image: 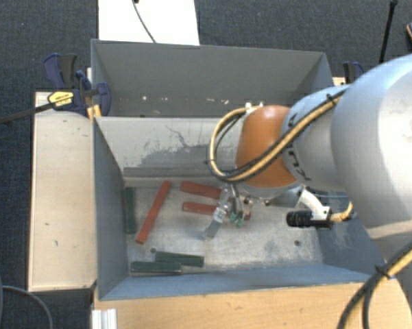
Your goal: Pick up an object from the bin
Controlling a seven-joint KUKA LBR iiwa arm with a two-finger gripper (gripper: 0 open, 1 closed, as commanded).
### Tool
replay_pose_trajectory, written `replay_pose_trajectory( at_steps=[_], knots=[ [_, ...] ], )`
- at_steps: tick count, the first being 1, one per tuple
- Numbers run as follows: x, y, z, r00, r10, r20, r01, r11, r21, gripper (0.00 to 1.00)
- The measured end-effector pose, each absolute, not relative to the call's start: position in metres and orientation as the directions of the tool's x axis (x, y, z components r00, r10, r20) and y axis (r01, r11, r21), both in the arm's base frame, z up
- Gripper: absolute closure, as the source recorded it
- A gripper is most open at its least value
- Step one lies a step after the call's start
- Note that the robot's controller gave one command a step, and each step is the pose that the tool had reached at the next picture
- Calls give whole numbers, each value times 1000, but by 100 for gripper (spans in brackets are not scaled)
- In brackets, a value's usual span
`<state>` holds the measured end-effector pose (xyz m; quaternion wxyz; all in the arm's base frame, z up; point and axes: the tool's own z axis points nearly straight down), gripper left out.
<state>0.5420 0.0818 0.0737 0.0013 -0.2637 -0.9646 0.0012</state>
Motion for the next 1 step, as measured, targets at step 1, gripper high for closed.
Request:
replay_pose_trajectory(
  at_steps=[1],
  knots=[
    [543,84,76,-861,508,0,508,861,0,100]
  ],
)
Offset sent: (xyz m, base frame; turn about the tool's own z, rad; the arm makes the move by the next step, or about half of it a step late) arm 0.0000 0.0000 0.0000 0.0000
